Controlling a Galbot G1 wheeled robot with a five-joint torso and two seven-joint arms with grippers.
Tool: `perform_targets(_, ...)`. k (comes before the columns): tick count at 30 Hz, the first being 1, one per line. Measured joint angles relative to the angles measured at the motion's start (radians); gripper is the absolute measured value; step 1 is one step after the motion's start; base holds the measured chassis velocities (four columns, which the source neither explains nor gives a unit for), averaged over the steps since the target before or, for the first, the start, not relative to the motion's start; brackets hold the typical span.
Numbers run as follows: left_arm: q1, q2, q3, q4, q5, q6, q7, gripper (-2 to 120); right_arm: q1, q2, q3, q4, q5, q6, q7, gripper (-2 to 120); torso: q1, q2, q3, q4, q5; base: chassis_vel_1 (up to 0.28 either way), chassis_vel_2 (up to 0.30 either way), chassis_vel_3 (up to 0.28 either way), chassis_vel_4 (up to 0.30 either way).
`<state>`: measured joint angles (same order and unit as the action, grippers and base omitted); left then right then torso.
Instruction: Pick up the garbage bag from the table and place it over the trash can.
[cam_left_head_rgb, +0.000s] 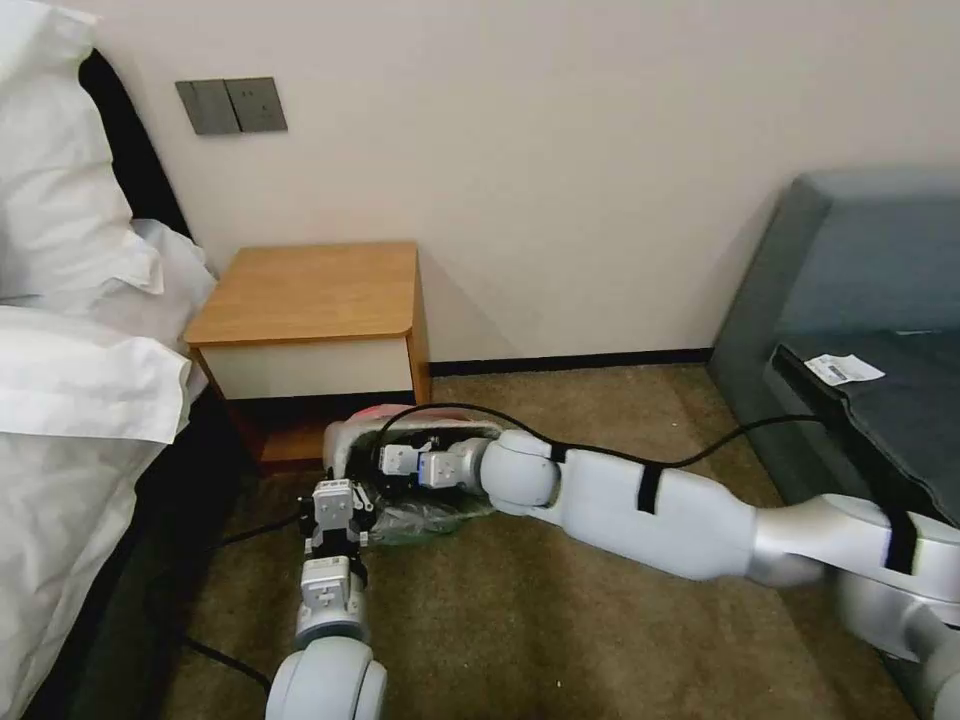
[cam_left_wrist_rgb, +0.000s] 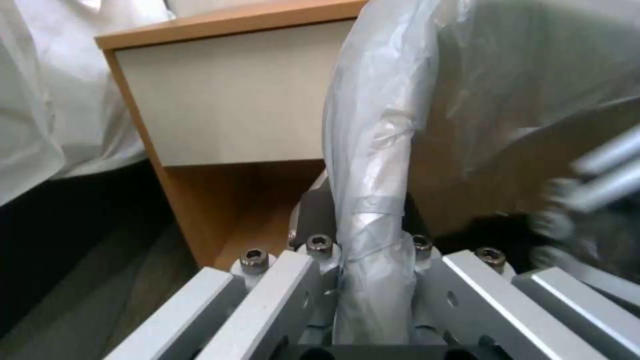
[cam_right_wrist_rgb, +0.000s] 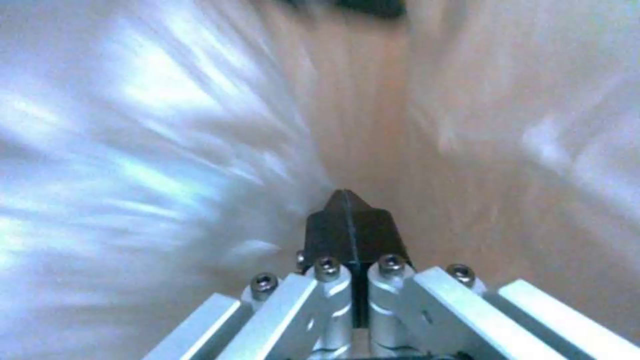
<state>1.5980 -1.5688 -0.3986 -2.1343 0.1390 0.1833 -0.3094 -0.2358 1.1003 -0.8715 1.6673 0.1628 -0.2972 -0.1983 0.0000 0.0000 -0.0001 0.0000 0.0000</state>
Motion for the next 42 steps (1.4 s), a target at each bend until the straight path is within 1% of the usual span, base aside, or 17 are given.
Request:
perform_targets(5,0.005,0.006,-0.001,-0.02,-0.028,0.013,-0.002,4,-0.061,-0.064,0.043,0.108,0.025,-0.023,0.021,0,0.0,0.0,0.0,0.0004,0.0001,0.0,0.0,0.0,0.0)
perform_targets(8,0.013,0.012,-0.001,-0.042,-0.061,0.024,-0.005,4,-0.159,-0.135,0.126,0.197,0.021,-0.012,0.023,0,0.0,0.0,0.0,0.0002,0.0004,0.0,0.0,0.0,0.0)
perform_targets(10,0.025,0.02,-0.002,-0.067,-0.137,0.051,-0.012,4,-0.298,-0.212,0.274,0.294,0.018,0.022,0.023,0,0.0,0.0,0.0,0.0,0.0003,0.0,0.0,0.0,0.0)
perform_targets(11,0.025,0.02,-0.002,-0.067,-0.137,0.051,-0.012,4,-0.298,-0.212,0.274,0.294,0.018,0.022,0.023,0,0.0,0.0,0.0,0.0,0.0003,0.0,0.0,0.0,0.0)
perform_targets(12,0.029,0.024,-0.002,-0.077,-0.168,0.063,-0.014,4,-0.35,-0.236,0.34,0.33,0.018,0.039,0.024,0,0.0,0.0,0.0,0.0001,0.0004,0.0,0.0,0.0,0.0)
perform_targets(13,0.032,0.029,-0.001,-0.093,-0.217,0.083,-0.016,4,-0.453,-0.281,0.474,0.403,0.026,0.073,0.04,0,0.0,0.0,0.0,-0.0001,0.0002,0.0,0.0,0.0,0.0)
perform_targets(14,0.032,0.029,-0.001,-0.093,-0.217,0.083,-0.016,4,-0.453,-0.281,0.474,0.403,0.026,0.073,0.04,0,0.0,0.0,0.0,-0.0001,0.0002,0.0,0.0,0.0,0.0)
perform_targets(16,0.035,0.035,-0.001,-0.115,-0.294,0.129,-0.021,4,-0.659,-0.312,0.699,0.524,0.048,0.123,0.094,0,0.0,0.0,0.0,-0.0004,0.0005,0.0,0.0,0.0,0.0)
perform_targets(17,0.035,0.035,-0.001,-0.115,-0.294,0.129,-0.021,4,-0.659,-0.312,0.699,0.524,0.048,0.123,0.094,0,0.0,0.0,0.0,-0.0004,0.0005,0.0,0.0,0.0,0.0)
perform_targets(18,0.035,0.036,0.0,-0.12,-0.31,0.143,-0.023,4,-0.72,-0.31,0.774,0.557,0.053,0.133,0.108,0,0.0,0.0,0.0,-0.0004,0.0006,0.0,0.0,0.0,0.0)
perform_targets(19,0.037,0.038,0.001,-0.126,-0.341,0.181,-0.029,4,-0.829,-0.29,0.915,0.614,0.06,0.16,0.126,7,0.0,0.0,0.0,-0.0001,-0.0002,0.0,0.0,0.0,0.0)
perform_targets(20,0.037,0.038,0.001,-0.126,-0.341,0.181,-0.029,4,-0.829,-0.29,0.915,0.614,0.06,0.16,0.126,7,0.0,0.0,0.0,-0.0001,-0.0002,0.0,0.0,0.0,0.0)
perform_targets(22,0.042,0.043,0.002,-0.136,-0.387,0.255,-0.038,4,-0.981,-0.23,1.103,0.667,0.063,0.196,0.129,17,0.0,0.0,0.0,-0.0001,0.0004,0.0,0.0,0.0,0.0)
perform_targets(23,0.042,0.043,0.002,-0.136,-0.387,0.255,-0.038,4,-0.981,-0.23,1.103,0.667,0.063,0.196,0.129,17,0.0,0.0,0.0,-0.0001,0.0004,0.0,0.0,0.0,0.0)
perform_targets(26,0.044,0.053,0.002,-0.158,-0.512,0.374,-0.054,4,-1.149,-0.131,1.28,0.687,0.056,0.271,0.129,33,0.0,0.0,0.0,-0.0002,0.0002,0.0,0.0,0.0,0.0)
perform_targets(32,0.034,0.058,-0.003,-0.137,-0.601,0.454,-0.059,4,-1.205,-0.044,1.346,0.68,0.038,0.317,0.127,53,0.0,0.0,0.0,0.0001,0.0,0.0,0.0,0.0,0.0)
perform_targets(42,0.023,0.061,-0.004,-0.05,-0.63,0.459,-0.058,4,-1.211,0.055,1.297,0.632,-0.028,0.35,0.123,91,0.0,0.0,0.0,0.0002,-0.0001,0.0,0.0,0.0,0.0)
